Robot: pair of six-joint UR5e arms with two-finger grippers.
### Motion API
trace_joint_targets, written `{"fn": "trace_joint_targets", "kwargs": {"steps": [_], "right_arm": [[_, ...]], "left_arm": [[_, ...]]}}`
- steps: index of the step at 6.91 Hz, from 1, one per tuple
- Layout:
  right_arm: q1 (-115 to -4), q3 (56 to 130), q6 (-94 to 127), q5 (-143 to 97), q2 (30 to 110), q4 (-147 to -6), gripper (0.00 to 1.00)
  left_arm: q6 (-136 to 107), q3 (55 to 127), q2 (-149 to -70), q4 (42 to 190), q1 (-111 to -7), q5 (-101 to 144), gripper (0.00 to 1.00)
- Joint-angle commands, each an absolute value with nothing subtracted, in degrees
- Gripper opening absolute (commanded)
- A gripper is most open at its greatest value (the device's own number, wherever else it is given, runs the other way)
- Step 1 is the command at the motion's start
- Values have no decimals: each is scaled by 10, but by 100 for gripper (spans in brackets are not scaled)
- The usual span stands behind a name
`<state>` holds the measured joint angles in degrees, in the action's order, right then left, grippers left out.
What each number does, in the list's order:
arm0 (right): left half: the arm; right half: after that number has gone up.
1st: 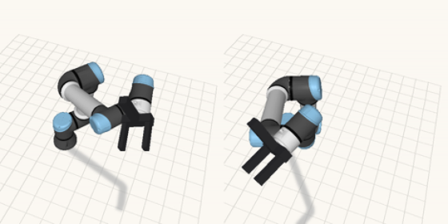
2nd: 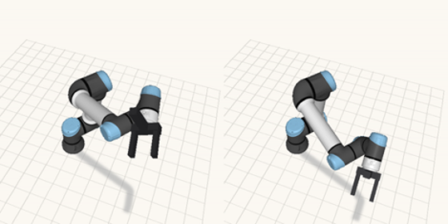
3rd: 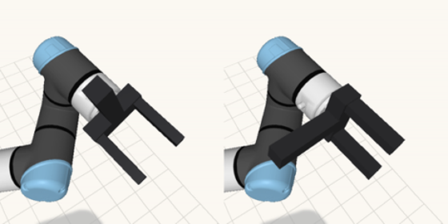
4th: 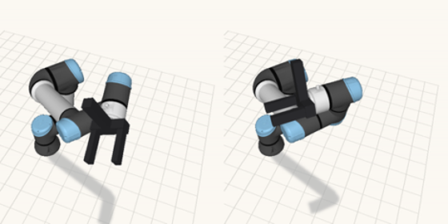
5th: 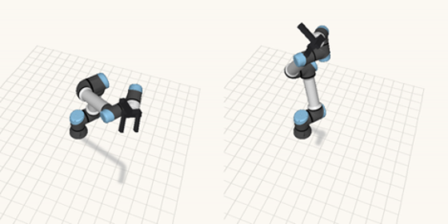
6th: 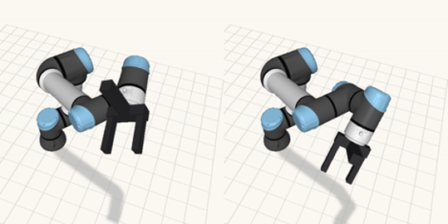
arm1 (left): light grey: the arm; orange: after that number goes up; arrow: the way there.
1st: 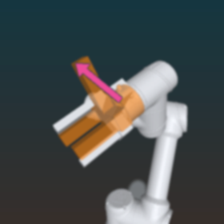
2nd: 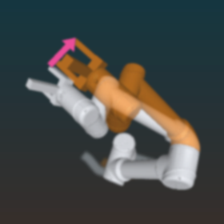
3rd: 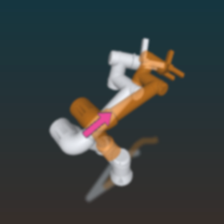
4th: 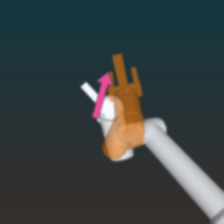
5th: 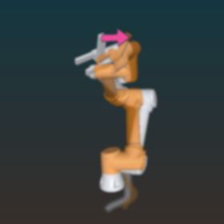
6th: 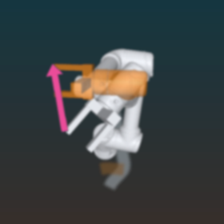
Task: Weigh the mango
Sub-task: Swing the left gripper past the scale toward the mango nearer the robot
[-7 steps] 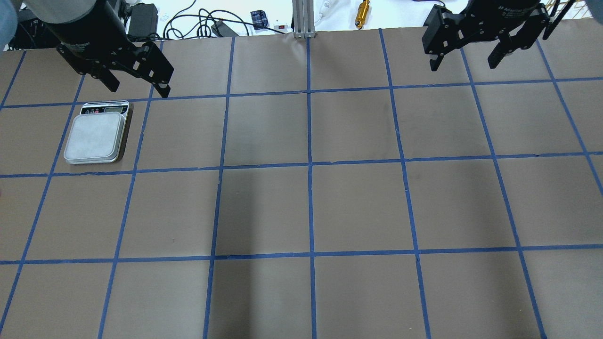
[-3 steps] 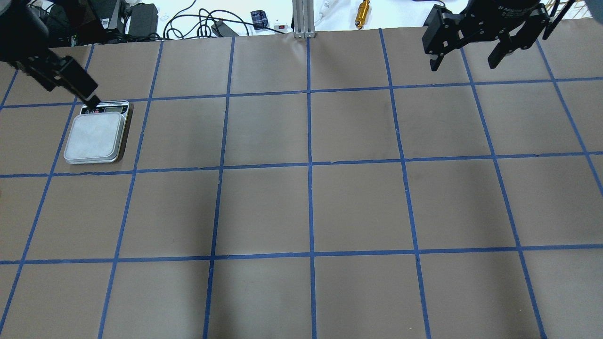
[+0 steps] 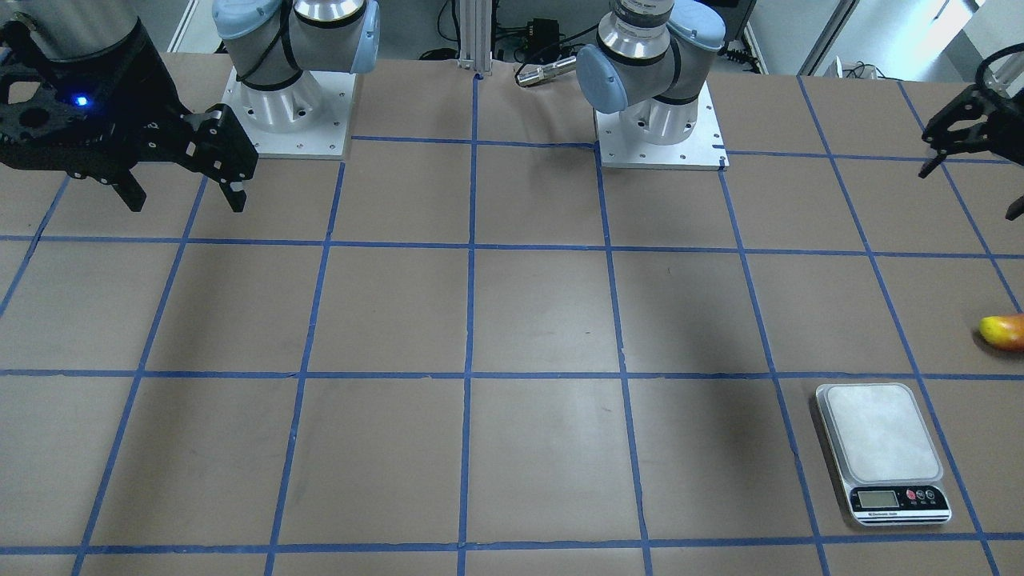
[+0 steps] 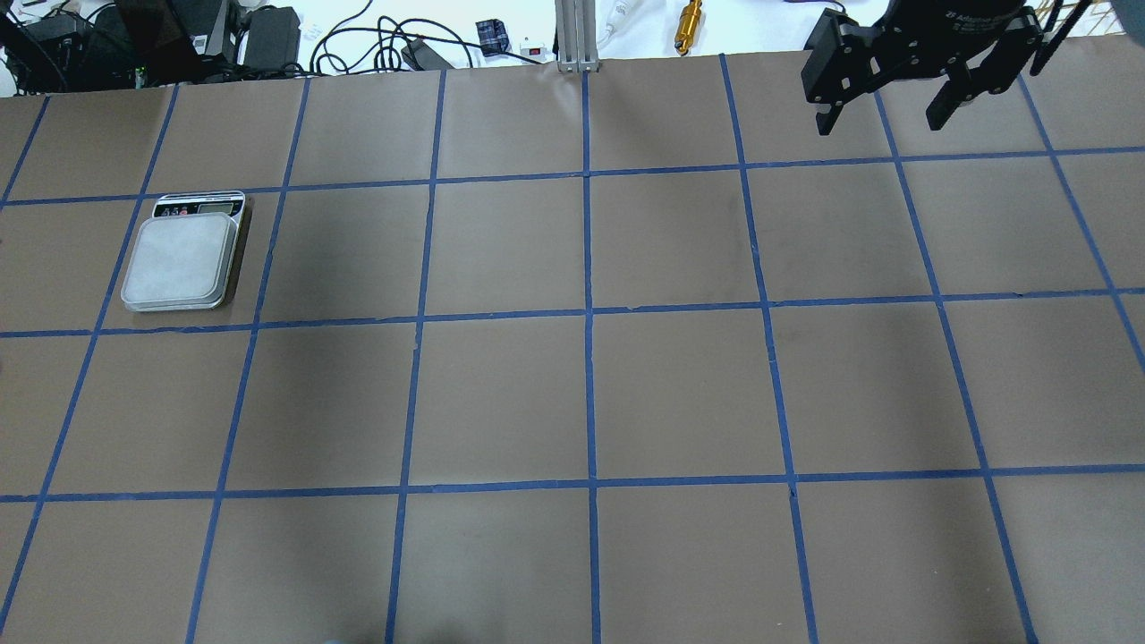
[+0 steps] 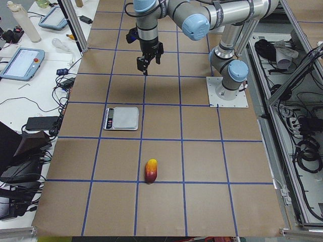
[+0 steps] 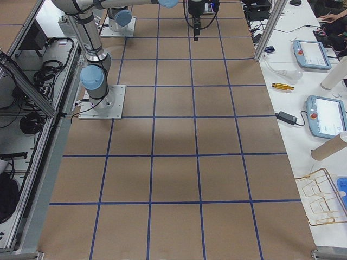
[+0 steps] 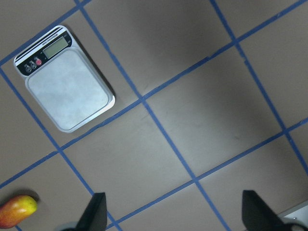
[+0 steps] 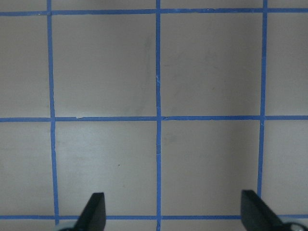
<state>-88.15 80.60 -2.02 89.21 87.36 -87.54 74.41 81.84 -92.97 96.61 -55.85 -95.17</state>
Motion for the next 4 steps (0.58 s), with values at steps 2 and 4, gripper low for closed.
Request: {"fn": "trace_joint_targets", "kwargs": {"steps": [2, 4], "right_arm": [[-882, 806, -20, 892, 875, -875, 100], [-882, 806, -20, 892, 875, -875, 100]], "left_arm": [[1076, 820, -1024, 842, -434, -950, 100], [1206, 817, -1101, 782, -383, -944, 100]]}}
